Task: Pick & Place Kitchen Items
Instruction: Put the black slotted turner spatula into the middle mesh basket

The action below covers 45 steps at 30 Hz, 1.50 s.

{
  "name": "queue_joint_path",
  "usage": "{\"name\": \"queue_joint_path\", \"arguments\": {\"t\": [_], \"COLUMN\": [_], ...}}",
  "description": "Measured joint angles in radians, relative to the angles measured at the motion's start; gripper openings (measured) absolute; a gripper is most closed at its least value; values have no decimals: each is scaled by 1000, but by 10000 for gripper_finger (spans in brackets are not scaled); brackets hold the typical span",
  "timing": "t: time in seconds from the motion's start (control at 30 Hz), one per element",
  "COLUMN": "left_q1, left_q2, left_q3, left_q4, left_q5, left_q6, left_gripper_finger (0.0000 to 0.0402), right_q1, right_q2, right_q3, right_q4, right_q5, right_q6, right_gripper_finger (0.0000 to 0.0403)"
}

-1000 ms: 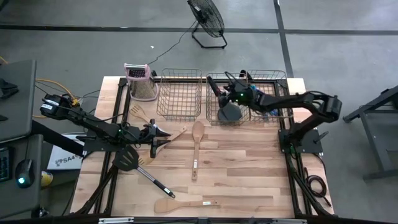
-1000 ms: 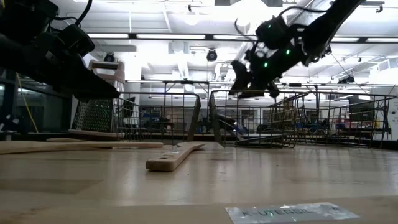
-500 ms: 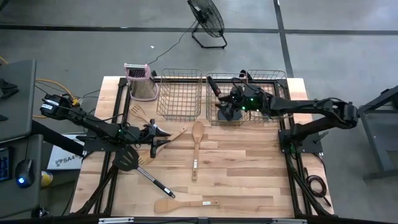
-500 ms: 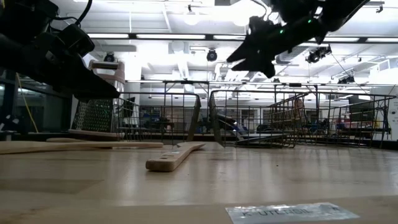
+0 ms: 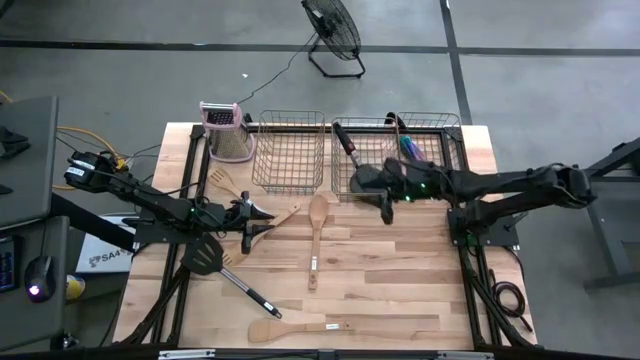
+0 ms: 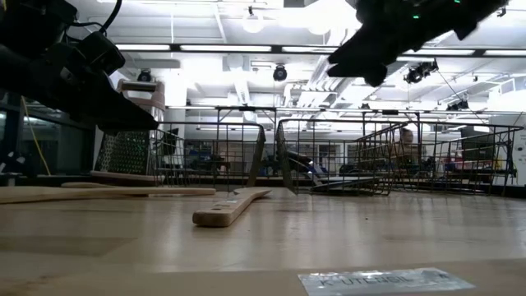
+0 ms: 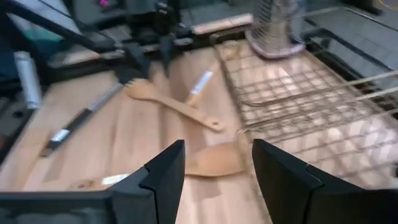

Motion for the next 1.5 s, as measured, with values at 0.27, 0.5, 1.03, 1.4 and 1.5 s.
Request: {"name": "queue_joint_path", "arguments": {"t": [0.27,0.5,1.03,1.4,1.5], "left_q1": [0,0,0,0,0], "left_q2": [0,0,0,0,0], "left_q3": [0,0,0,0,0], "left_q4": [0,0,0,7,6], "left_q5": [0,0,0,-1,38], "left_q6": [0,0,-34,-81,-108], "left_gripper_finger": [129,129,129,129,129], "right_q1": [73,114,117,138,138], "right_q2": [-144,-211,-234,-233,-233], "right_q3": [-241,-340,-343,-343,-342], "right_q4": [275,407,390,374,361], "right_q5": [20,98,98,127,127], "right_q6": [112,119,113,95,99], "right_gripper_finger": [180,180,180,180,180]}}
